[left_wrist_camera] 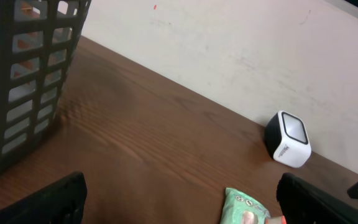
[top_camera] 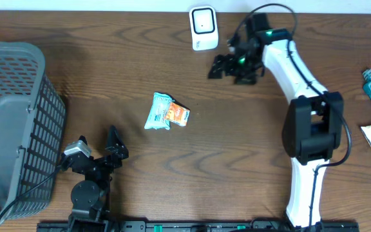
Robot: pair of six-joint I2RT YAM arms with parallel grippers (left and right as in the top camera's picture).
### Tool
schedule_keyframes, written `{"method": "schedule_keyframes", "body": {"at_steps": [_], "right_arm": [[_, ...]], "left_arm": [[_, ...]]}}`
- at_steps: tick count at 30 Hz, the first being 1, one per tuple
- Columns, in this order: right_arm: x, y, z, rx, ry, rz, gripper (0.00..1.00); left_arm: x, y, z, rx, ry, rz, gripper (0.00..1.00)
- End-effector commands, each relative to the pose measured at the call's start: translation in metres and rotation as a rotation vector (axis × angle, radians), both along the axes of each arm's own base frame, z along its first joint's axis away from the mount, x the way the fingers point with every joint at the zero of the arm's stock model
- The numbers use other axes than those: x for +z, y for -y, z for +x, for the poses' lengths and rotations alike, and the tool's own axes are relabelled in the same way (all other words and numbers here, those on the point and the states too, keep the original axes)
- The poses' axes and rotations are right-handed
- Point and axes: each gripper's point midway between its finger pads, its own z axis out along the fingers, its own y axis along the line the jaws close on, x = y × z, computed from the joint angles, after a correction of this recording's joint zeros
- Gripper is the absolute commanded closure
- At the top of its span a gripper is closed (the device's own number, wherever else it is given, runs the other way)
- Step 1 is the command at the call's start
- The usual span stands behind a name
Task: Scan the item barcode
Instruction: 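Move the right gripper over the wipe pack and orange box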
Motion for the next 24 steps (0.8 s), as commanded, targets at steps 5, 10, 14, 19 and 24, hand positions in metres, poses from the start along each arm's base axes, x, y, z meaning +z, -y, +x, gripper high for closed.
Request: {"method": "schedule_keyframes", "body": {"at_steps": [5,10,14,19,24], "right_arm": [[0.032,-0.079,-0.043,0.075,-0.092,0.139,0.07],[0.033,-0.121,-0.066,0.061,-0.149,0.137,0.21],[0.025,-0.14,-0.073,0.036,-0.118,0.056,0.19],[0.01,-0.142,-0.072,-0.02,-0.024,-0.12,0.17],[0.004,-0.141,-0.072,-0.084,0.008,-0.206,0.23]], "left_arm": [[-0.018,-0.002,-0.001,0.011,-0.051,0.0,0.02],[-0.018,-0.002,-0.001,0.011,-0.051,0.0,0.02],[-0.018,-0.002,-0.001,0.011,-0.051,0.0,0.02],[-0.018,-0.002,-0.001,0.011,-0.051,0.0,0.02],[-0.018,-0.002,-0.001,0.011,-0.051,0.0,0.02]]}}
